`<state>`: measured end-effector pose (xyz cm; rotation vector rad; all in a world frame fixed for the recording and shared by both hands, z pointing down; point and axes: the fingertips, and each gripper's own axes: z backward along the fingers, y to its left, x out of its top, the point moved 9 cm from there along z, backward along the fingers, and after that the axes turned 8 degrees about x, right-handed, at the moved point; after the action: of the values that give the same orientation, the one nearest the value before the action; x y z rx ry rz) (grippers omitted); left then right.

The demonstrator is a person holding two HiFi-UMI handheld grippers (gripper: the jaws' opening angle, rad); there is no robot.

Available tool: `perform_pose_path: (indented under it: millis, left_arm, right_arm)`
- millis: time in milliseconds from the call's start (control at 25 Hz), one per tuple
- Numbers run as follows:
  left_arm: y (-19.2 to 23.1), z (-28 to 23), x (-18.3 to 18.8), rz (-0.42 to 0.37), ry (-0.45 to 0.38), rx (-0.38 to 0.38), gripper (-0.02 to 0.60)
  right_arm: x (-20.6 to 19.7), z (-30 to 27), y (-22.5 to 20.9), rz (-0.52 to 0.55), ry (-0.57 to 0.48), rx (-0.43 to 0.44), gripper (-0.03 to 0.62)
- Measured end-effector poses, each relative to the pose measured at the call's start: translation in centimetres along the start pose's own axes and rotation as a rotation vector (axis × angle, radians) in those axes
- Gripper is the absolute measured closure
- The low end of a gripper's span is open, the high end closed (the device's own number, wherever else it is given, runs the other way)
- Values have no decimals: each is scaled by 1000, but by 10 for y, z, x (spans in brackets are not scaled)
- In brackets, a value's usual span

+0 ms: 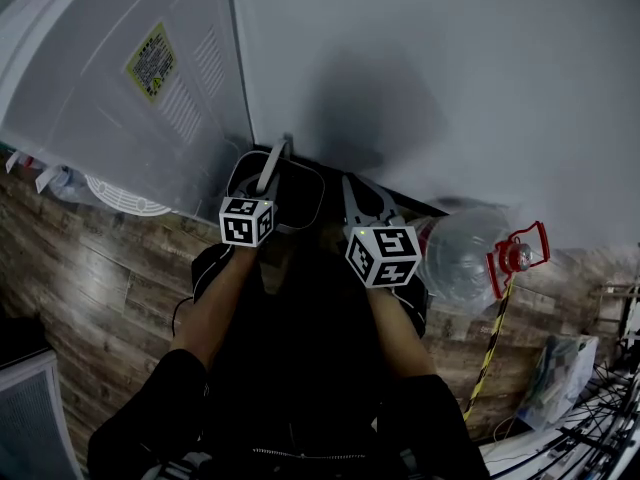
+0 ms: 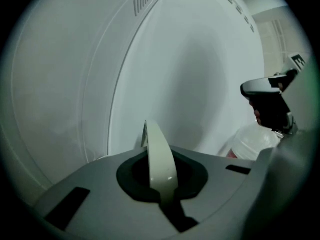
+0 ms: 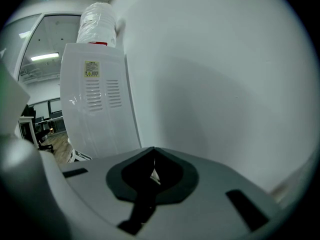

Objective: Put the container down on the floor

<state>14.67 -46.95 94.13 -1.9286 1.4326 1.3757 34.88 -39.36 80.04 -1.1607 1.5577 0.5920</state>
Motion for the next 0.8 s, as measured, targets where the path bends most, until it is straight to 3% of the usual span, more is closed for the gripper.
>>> perform_pose_path:
  millis: [520, 680, 800]
  left_arm:
    - [21, 11, -4, 7, 45, 84, 557]
    - [23, 14, -5, 19, 58, 98, 425]
    - [25, 21, -2, 16, 25, 137, 375]
  right_arm:
    - [2, -11, 13, 2, -3, 30, 583]
    - [2, -12, 17, 7, -8, 39, 583]
    - [2, -12, 19, 4, -9, 46, 583]
